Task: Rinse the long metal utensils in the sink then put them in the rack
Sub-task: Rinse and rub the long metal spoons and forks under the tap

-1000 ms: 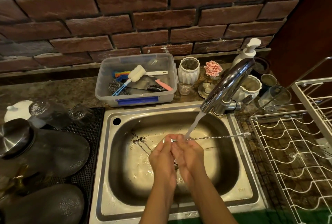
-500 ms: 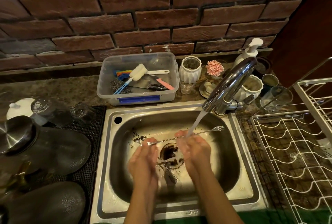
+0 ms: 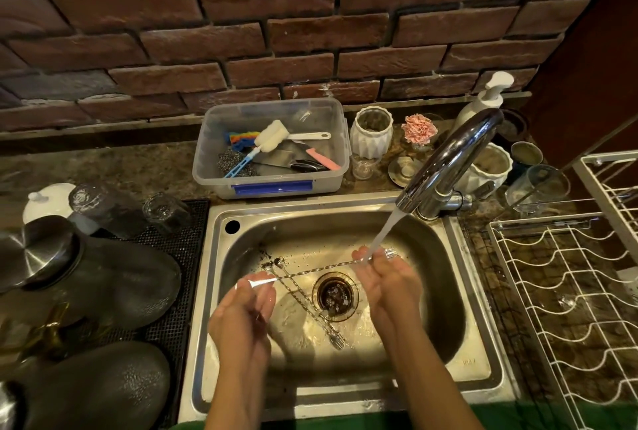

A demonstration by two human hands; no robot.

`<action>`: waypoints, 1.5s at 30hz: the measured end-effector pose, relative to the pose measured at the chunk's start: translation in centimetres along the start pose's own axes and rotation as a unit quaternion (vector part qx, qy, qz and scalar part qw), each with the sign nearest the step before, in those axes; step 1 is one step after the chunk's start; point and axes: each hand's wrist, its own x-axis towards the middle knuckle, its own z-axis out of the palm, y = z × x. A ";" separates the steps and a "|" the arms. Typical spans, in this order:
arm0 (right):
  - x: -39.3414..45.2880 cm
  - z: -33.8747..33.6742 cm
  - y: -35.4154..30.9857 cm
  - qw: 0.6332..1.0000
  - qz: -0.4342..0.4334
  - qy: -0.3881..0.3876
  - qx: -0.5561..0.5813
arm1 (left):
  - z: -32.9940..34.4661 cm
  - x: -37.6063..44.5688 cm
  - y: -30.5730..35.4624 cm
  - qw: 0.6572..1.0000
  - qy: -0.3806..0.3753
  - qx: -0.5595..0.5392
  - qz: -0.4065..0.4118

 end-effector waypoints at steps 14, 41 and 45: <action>-0.4 0.3 1.6 0.997 0.014 -0.063 -0.044 | -1.1 -0.3 1.3 0.998 0.043 -0.053 0.003; 1.0 -0.6 0.1 0.995 0.008 -0.086 -0.040 | 1.7 -0.7 -1.0 0.996 -0.041 -0.084 -0.006; 0.7 -0.1 1.6 0.991 0.012 -0.101 -0.088 | 4.3 -1.9 -2.7 0.996 -0.050 -0.069 -0.012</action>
